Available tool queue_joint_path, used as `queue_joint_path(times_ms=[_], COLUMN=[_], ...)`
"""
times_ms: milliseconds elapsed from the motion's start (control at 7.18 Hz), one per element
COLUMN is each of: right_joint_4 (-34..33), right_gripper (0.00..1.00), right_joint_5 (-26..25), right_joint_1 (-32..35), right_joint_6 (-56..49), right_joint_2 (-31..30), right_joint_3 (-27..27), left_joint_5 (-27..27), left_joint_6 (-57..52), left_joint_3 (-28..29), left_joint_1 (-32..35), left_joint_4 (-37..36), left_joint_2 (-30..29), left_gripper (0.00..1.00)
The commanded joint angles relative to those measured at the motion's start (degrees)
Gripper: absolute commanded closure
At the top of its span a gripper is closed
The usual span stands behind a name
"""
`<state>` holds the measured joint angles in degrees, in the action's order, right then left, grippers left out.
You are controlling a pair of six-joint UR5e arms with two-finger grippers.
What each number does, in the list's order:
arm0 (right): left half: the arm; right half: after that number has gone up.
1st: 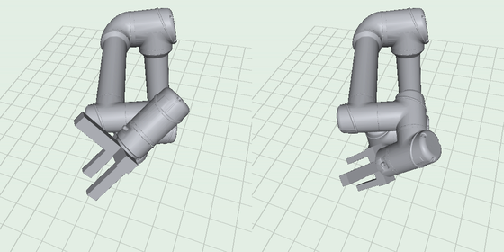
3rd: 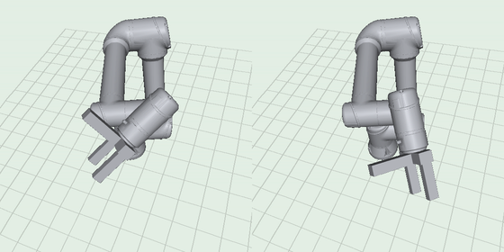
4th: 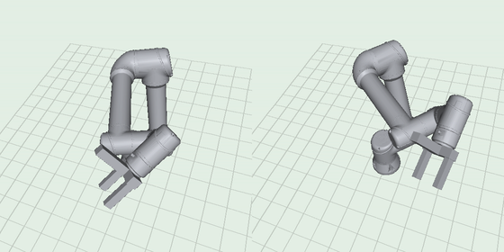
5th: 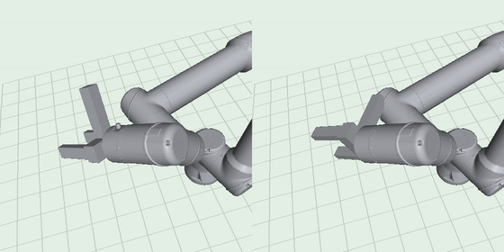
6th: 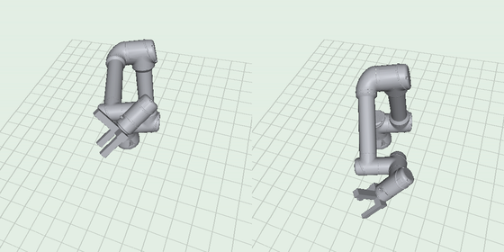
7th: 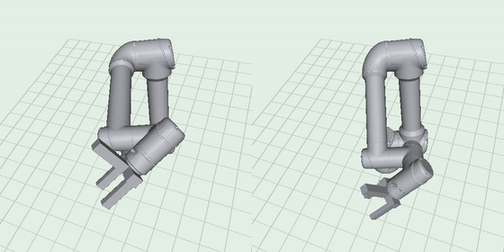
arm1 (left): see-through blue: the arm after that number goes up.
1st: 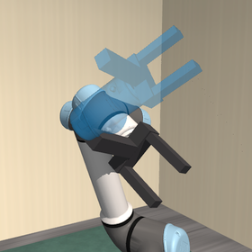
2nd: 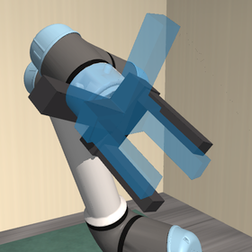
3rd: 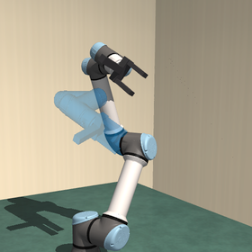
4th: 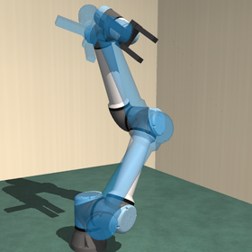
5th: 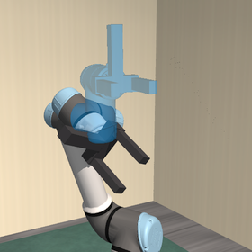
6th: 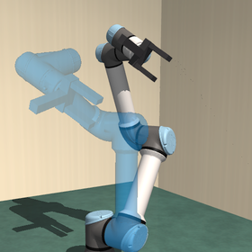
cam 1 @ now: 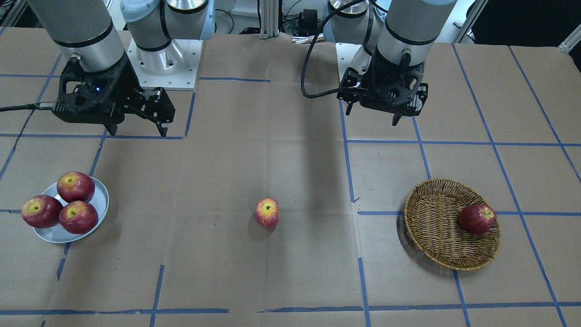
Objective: Transfer apple from basket to plate
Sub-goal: 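Set the apple down with the left gripper while the right arm approaches it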
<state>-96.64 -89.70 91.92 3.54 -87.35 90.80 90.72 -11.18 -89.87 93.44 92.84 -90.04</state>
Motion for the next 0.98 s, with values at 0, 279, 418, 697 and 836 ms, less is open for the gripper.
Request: queue_joint_path(times_ms=[0,279,418,697,836], right_joint_4=[-1.4,-3.8,-4.9,-12.2,-15.2], right_gripper=[0.00,0.00,0.00,0.00,0.00], right_joint_5=[0.0,-0.1,-0.1,-0.3,-0.4], right_joint_1=[6.5,13.2,15.5,19.7,20.9], right_joint_6=[7.4,14.5,18.0,23.5,23.6], right_joint_2=[4.7,11.7,14.9,21.4,23.7], right_joint_3=[-3.2,-7.9,-9.7,-9.9,-9.8], left_joint_5=[0.0,0.0,0.0,0.0,0.0], left_joint_6=[-0.9,-0.9,-0.8,-0.8,-0.8], left_joint_3=[-0.2,-0.3,-0.3,-0.3,-0.3], left_joint_1=[-1.3,-1.7,-1.7,-1.7,-1.7], left_joint_4=[0.8,0.0,-0.1,-0.1,-0.1], left_joint_2=[2.2,1.8,1.6,1.7,1.7], left_gripper=[0.01,0.01,0.01,0.01,0.01])
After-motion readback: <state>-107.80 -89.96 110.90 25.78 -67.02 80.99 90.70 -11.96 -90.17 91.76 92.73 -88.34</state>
